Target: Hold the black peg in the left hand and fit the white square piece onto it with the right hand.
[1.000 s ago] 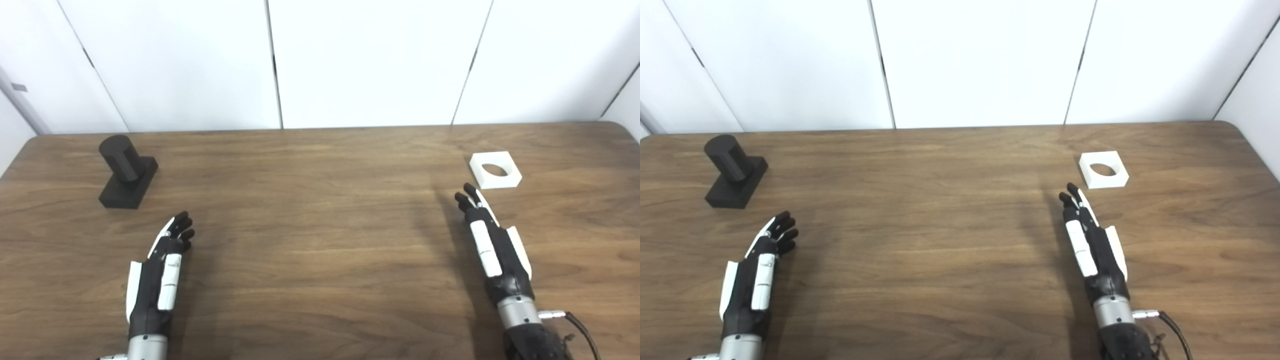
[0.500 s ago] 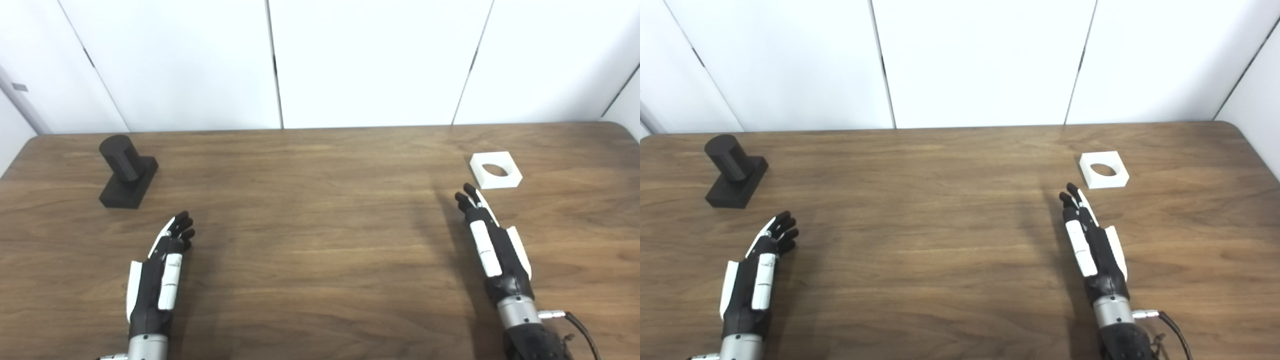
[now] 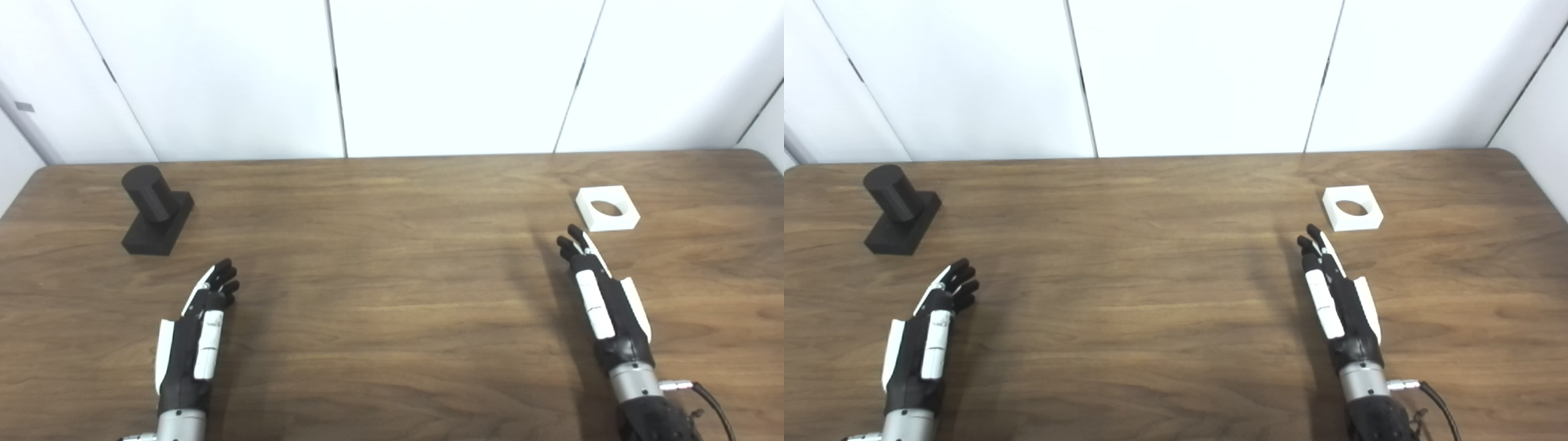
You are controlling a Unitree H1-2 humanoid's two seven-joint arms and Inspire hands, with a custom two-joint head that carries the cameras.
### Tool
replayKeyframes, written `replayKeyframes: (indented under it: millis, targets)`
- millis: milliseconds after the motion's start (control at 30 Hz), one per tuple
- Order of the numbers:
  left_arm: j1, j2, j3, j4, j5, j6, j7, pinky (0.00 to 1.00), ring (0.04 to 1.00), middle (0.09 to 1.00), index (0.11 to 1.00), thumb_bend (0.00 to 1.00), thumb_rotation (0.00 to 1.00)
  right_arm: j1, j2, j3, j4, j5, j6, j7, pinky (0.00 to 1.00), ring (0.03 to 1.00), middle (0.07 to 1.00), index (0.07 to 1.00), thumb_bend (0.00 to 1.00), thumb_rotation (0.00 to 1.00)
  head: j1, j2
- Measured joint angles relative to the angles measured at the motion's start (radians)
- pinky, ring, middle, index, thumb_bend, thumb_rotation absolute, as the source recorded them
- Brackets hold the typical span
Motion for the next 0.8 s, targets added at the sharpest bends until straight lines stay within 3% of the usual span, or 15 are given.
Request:
replayKeyframes:
  millis: [33,300,433,533,667,800]
  targets:
    - [0.000,-0.001,-0.003,0.000,0.009,0.000,0.001,0.83,0.842,0.871,0.872,0.62,0.98,0.000,0.000,-0.002,-0.001,0.004,0.001,0.000,1.00,0.937,0.912,0.950,0.44,1.00,0.053,-0.006]
    - [-0.001,-0.012,-0.043,-0.001,0.052,0.001,0.018,0.85,0.856,0.872,0.859,0.66,0.92,0.001,-0.028,-0.020,-0.002,0.052,0.004,0.026,0.93,0.934,0.933,0.979,0.43,1.00,0.187,-0.041]
    - [-0.002,-0.016,-0.066,0.000,0.057,0.001,0.026,0.85,0.864,0.881,0.868,0.66,0.93,0.001,-0.047,-0.032,0.005,0.085,-0.005,0.037,0.95,0.960,0.950,0.992,0.41,1.00,0.272,-0.077]
    - [-0.005,-0.019,-0.081,0.002,0.066,0.001,0.039,0.84,0.868,0.886,0.874,0.62,0.94,0.001,-0.047,-0.034,0.005,0.100,-0.004,0.042,0.91,0.950,0.948,0.993,0.38,1.00,0.347,-0.113]
    - [-0.009,-0.023,-0.104,0.002,0.094,0.001,0.059,0.83,0.873,0.891,0.880,0.61,0.96,0.001,-0.049,-0.041,0.006,0.104,-0.004,0.043,0.82,0.922,0.925,0.975,0.37,1.00,0.365,-0.130]
    - [-0.016,-0.026,-0.119,0.011,0.098,0.001,0.072,0.85,0.884,0.894,0.885,0.61,0.97,0.001,-0.062,-0.040,0.011,0.099,-0.013,0.043,0.80,0.916,0.922,0.968,0.44,1.00,0.370,-0.147]
